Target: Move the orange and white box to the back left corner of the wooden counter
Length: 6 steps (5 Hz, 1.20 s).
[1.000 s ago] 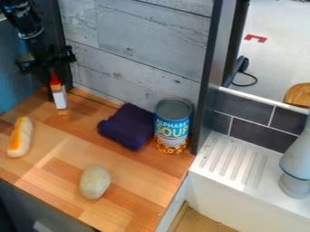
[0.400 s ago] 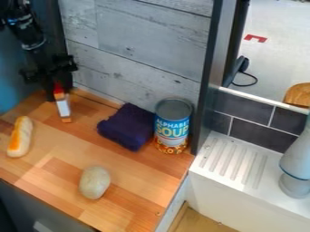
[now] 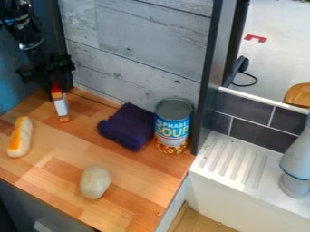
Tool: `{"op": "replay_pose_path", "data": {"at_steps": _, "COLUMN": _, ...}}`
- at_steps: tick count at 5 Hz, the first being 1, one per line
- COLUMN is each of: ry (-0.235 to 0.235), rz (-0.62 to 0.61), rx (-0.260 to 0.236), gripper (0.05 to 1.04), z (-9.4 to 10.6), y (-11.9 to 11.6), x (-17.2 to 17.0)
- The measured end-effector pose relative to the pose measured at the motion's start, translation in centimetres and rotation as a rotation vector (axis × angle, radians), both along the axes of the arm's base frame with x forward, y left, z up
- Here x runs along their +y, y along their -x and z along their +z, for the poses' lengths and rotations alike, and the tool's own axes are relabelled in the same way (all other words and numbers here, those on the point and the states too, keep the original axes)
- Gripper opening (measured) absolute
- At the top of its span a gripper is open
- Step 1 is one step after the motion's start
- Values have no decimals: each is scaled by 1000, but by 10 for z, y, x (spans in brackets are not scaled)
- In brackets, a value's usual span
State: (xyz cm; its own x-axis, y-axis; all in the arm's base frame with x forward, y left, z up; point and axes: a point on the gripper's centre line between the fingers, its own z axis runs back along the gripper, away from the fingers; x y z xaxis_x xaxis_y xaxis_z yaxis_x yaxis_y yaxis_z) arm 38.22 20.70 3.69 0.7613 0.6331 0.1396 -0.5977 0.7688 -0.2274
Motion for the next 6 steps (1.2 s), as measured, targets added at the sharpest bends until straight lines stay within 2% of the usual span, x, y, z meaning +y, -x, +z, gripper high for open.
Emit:
{"op": "replay_pose_path", "data": {"at_steps": 2, "ry": 0, "rz": -6, "rx": 2, "gripper": 991, "z": -1, "y": 0, "x": 0}}
{"op": "replay_pose_path", "data": {"at_steps": 4, "ry": 17, "rz": 0, "rx": 35, "gripper": 1000, "z": -11, "y": 11, "x": -6}}
{"op": "replay_pose_path", "data": {"at_steps": 5, "ry": 0, "rz": -6, "rx": 1, "gripper": 1000, "z": 5, "y": 12, "x": -8}}
{"op": "replay_pose_path", "data": {"at_steps": 6, "ry": 3, "rz": -5, "rx": -23, "gripper": 1000, "z": 15, "y": 13, "x": -11}}
